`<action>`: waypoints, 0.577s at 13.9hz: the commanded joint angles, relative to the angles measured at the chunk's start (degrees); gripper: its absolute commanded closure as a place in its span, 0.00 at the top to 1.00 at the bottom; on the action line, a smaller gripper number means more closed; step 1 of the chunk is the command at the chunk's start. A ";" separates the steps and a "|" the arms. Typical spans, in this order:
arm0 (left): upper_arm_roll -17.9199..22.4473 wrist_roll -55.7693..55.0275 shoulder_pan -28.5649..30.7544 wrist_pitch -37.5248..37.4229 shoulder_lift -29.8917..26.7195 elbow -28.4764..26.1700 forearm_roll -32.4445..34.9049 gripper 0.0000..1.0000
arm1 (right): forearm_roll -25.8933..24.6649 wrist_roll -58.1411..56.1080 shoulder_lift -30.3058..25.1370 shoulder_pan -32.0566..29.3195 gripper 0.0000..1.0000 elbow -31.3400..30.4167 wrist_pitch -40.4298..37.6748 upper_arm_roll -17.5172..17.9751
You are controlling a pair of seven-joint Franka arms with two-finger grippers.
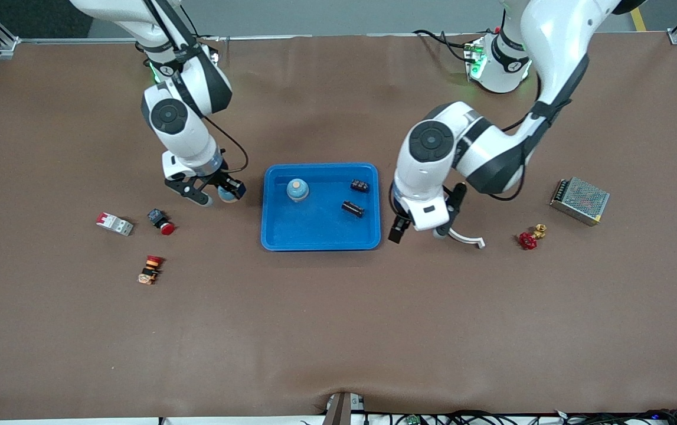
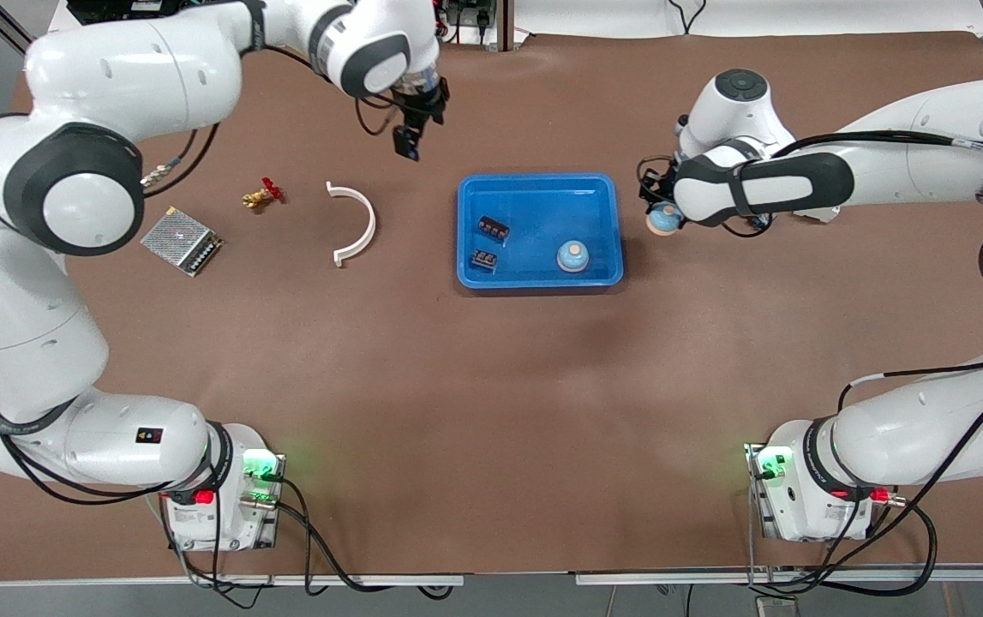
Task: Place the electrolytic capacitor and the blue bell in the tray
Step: 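Carry the second bell into the tray with the right gripper while the left gripper withdraws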
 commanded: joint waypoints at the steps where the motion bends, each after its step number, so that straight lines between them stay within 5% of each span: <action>1: -0.06 9.75 3.91 -2.84 -4.05 -0.42 0.70 1.00 | 0.86 5.75 4.02 2.80 0.00 4.37 -0.43 -0.66; 8: -0.15 39.20 14.99 -9.78 -12.13 -0.25 -1.84 1.00 | -0.28 17.19 15.98 8.96 0.00 17.38 -0.26 -1.01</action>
